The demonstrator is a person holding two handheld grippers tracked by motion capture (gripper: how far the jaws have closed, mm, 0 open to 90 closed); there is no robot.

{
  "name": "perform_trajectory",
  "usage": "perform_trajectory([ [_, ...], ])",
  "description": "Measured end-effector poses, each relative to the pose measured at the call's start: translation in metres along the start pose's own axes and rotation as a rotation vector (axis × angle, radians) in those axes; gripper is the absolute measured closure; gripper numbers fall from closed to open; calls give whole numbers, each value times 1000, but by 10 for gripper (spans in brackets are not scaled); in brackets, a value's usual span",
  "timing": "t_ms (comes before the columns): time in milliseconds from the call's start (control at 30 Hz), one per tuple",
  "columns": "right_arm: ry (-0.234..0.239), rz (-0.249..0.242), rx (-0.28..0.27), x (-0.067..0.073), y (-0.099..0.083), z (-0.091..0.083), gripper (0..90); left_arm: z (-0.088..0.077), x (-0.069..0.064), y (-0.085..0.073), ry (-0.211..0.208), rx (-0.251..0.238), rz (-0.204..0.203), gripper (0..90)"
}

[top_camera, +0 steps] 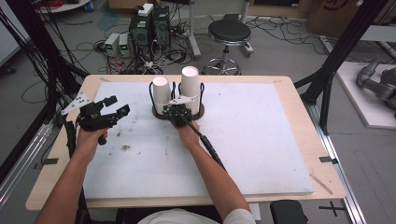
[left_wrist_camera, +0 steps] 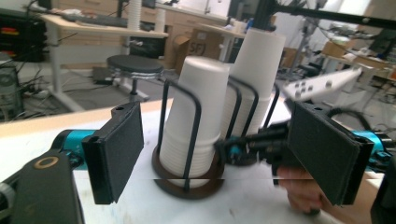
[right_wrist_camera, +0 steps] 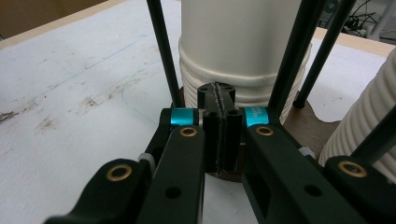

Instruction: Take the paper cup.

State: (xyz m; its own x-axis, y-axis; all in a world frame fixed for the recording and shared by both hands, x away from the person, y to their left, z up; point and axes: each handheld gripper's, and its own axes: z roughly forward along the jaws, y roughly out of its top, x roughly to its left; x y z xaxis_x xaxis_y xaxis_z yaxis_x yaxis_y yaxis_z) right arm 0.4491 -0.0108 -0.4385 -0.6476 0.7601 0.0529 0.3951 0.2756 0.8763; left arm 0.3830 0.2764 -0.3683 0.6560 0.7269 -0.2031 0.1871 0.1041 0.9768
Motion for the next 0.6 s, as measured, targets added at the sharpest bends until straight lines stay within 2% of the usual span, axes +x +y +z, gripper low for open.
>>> perform_trajectory([
  [67, 3, -2, -1, 0, 0, 0, 900, 6, 2, 7, -7, -1, 1, 186],
  [233, 3, 2, -3, 0, 0, 1, 900, 24, 4, 22, -12, 53, 28, 186],
  [333, 3, 1, -4, 0, 0, 1, 900, 36, 5, 32, -15, 63, 44, 186],
  [467, 6, 6, -5, -1, 0, 1, 900, 55, 5, 43, -36, 89, 55, 190],
  [600, 10, 12, -9, -1, 0, 1, 900, 78, 5, 50, -37, 125, 64, 190],
])
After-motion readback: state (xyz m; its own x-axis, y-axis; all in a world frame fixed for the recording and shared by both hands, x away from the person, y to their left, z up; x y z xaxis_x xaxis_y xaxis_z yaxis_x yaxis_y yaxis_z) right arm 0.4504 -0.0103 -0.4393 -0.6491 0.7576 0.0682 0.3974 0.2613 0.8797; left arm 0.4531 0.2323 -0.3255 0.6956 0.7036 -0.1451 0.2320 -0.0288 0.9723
